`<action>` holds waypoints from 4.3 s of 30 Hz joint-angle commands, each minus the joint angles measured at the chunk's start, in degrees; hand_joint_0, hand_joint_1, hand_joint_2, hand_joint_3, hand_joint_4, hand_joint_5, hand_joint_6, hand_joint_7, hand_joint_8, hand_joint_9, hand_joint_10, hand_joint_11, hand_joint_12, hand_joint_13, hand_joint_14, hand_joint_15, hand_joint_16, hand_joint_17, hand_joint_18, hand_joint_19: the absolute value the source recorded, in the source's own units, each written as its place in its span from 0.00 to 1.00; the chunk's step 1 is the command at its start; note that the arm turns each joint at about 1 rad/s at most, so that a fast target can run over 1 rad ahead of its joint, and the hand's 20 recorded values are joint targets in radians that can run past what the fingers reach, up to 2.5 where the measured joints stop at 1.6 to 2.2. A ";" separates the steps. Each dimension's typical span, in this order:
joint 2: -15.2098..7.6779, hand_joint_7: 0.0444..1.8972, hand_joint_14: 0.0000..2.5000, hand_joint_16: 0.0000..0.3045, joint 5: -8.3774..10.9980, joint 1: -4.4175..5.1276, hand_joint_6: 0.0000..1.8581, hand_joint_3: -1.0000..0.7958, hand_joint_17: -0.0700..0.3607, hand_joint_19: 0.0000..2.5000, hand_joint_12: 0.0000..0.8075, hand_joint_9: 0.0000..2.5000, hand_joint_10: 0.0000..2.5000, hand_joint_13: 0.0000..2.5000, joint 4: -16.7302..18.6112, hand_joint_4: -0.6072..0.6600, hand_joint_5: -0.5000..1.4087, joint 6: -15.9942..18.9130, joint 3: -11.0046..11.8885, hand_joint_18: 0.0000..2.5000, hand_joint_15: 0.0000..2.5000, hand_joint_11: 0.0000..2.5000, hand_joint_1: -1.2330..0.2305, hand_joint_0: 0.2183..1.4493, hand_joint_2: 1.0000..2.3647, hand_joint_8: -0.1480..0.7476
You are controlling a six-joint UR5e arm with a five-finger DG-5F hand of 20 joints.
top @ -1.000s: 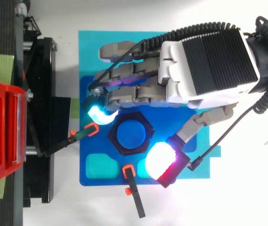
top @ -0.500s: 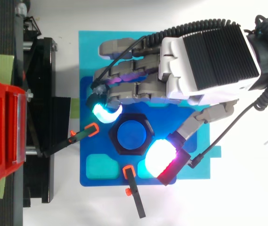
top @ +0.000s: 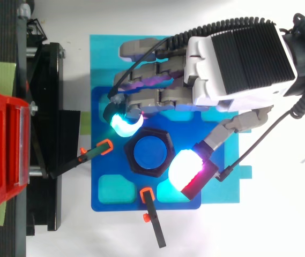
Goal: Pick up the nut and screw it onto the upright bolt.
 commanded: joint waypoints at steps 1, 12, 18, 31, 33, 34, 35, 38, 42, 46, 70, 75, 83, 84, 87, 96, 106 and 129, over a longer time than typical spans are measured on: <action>0.01 0.71 0.00 0.11 -0.10 -0.09 0.27 0.28 0.34 0.00 0.33 0.39 0.00 0.19 -0.46 0.58 0.27 0.00 -0.02 0.06 0.00 0.00 0.66 0.23 0.00 0.46; 0.01 0.74 0.00 0.10 -0.27 -0.71 0.27 0.28 0.33 0.00 0.32 0.41 0.00 0.21 -1.95 0.53 0.28 0.00 -0.02 0.08 0.00 0.00 0.65 0.24 0.00 0.46; 0.01 0.75 0.00 0.10 -0.53 -1.06 0.27 0.28 0.32 0.00 0.31 0.43 0.00 0.22 -2.04 0.50 0.29 0.00 -0.02 0.10 0.00 0.00 0.64 0.24 0.00 0.44; 0.01 0.43 0.00 0.12 -0.80 -0.88 0.27 0.28 0.36 0.00 0.36 0.33 0.00 0.17 -1.51 0.67 0.19 0.00 -0.02 0.06 0.00 0.00 0.64 0.21 0.00 0.45; 0.01 0.41 0.00 0.12 -0.89 -0.80 0.27 0.28 0.36 0.00 0.37 0.33 0.00 0.17 -1.43 0.67 0.18 0.00 -0.02 0.05 0.00 0.00 0.64 0.20 0.00 0.45; 0.01 0.40 0.00 0.12 -0.89 -0.80 0.27 0.28 0.36 0.00 0.37 0.33 0.00 0.17 -1.34 0.67 0.18 0.00 -0.02 0.05 0.00 0.00 0.64 0.20 0.00 0.45; 0.01 0.39 0.00 0.13 -0.89 -0.80 0.27 0.28 0.36 0.00 0.37 0.32 0.00 0.17 -1.08 0.66 0.18 0.00 -0.02 0.05 0.00 0.00 0.64 0.20 0.00 0.46; 0.01 0.39 0.00 0.13 -0.89 -0.71 0.27 0.28 0.36 0.00 0.37 0.32 0.00 0.17 -0.99 0.67 0.18 0.00 -0.02 0.05 0.00 0.00 0.64 0.20 0.00 0.45; -0.07 0.42 0.00 0.13 -0.89 -0.71 0.27 0.28 0.36 0.00 0.37 0.33 0.00 0.17 -0.99 0.68 0.19 0.00 -0.02 0.05 0.00 0.00 0.65 0.20 0.00 0.46; 0.01 0.44 0.00 0.12 -0.89 -0.71 0.27 0.28 0.36 0.00 0.37 0.33 0.00 0.17 -0.99 0.71 0.21 0.00 -0.02 0.05 0.00 0.00 0.65 0.20 0.00 0.47; 0.01 0.42 0.00 0.12 -0.89 -1.15 0.27 0.28 0.36 0.00 0.37 0.31 0.00 0.14 -1.69 0.70 0.23 0.00 -0.02 0.02 0.00 0.00 0.67 0.21 0.00 0.44; 0.01 0.41 0.00 0.13 -0.97 -1.15 0.27 0.28 0.36 0.00 0.39 0.28 0.00 0.12 -1.87 0.69 0.23 0.00 -0.02 0.00 0.00 0.00 0.68 0.20 0.00 0.43; 0.01 0.42 0.00 0.13 -1.77 -1.32 0.27 0.28 0.37 0.00 0.39 0.28 0.00 0.11 -2.04 0.69 0.23 0.00 2.00 0.00 0.00 0.00 0.69 0.20 0.00 0.44; 0.01 0.42 0.00 0.13 -2.29 -1.32 0.27 0.28 0.37 0.00 0.39 0.28 0.00 0.11 -2.92 0.69 0.22 0.00 2.70 0.00 0.00 0.00 0.69 0.20 0.00 0.44; 0.01 0.42 0.00 0.13 -2.38 -1.41 0.27 0.28 0.36 0.00 0.39 0.28 0.00 0.11 -4.06 0.69 0.22 0.00 3.40 0.00 0.00 0.00 0.69 0.20 0.00 0.44; 0.01 0.41 0.00 0.13 -2.29 -1.15 0.27 0.28 0.36 0.00 0.40 0.28 0.00 0.12 -3.80 0.69 0.22 -0.26 3.58 0.00 0.00 0.00 0.70 0.20 0.00 0.44; -0.07 0.40 0.00 0.13 -2.20 -1.15 0.27 0.28 0.37 0.00 0.40 0.28 0.00 0.11 -0.20 0.68 0.22 -0.70 1.73 0.00 0.00 0.00 0.74 0.20 0.00 0.44; -0.07 0.41 0.00 0.12 -1.94 -1.50 0.27 0.28 0.36 0.00 0.40 0.28 0.00 0.11 2.18 0.69 0.22 -1.67 -0.20 0.00 0.00 0.00 0.74 0.20 0.00 0.45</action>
